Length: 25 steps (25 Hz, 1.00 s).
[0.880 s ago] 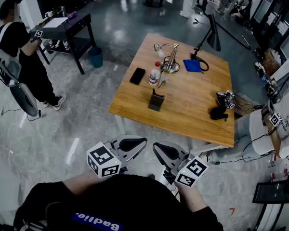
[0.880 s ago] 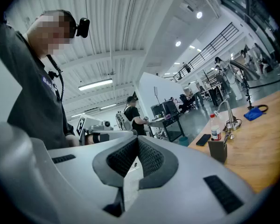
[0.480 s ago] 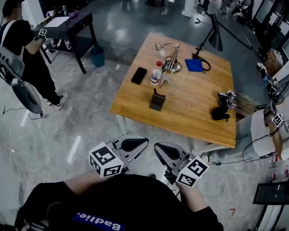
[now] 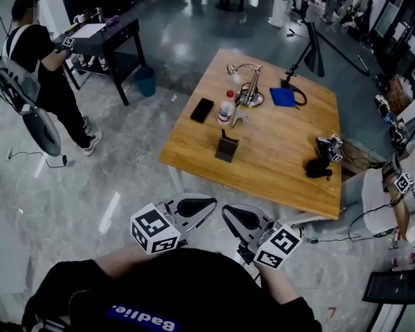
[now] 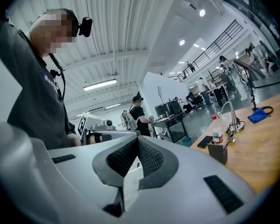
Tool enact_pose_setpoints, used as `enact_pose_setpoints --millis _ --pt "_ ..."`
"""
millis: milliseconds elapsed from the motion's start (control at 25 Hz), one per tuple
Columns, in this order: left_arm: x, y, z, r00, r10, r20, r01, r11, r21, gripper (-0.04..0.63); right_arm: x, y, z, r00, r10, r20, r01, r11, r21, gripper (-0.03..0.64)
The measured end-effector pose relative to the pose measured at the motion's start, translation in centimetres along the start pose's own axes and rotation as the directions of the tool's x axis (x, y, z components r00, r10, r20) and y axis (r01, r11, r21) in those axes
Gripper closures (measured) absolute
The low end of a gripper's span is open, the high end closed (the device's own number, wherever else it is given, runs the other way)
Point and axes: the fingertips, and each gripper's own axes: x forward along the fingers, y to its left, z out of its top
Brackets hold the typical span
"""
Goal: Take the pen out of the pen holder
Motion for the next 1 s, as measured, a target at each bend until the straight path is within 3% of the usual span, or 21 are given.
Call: enact_pose_setpoints --millis 320,520,1000 --pt "1.6 1.4 0.4 0.996 0.083 0.024 -0.083 0.996 0.037 0.588 -0.6 -2.4 0.3 0.999 0.053 -0.007 -0.053 0.999 -0.009 0.614" --pt "2.1 5.1 1.5 0.996 0.081 0.03 -0.083 0.994 0.067 0.588 1.9 -4.9 1.2 0.999 0.038 -0.01 -0.039 0.999 -0.03 0.614" --pt "3.6 17.0 3.2 0.994 -0.104 -0.036 0.106 0.992 0.064 0.588 10.2 -15.4 4.5 0.98 -0.199 -0.017 0.198 0.979 -0.044 0.614"
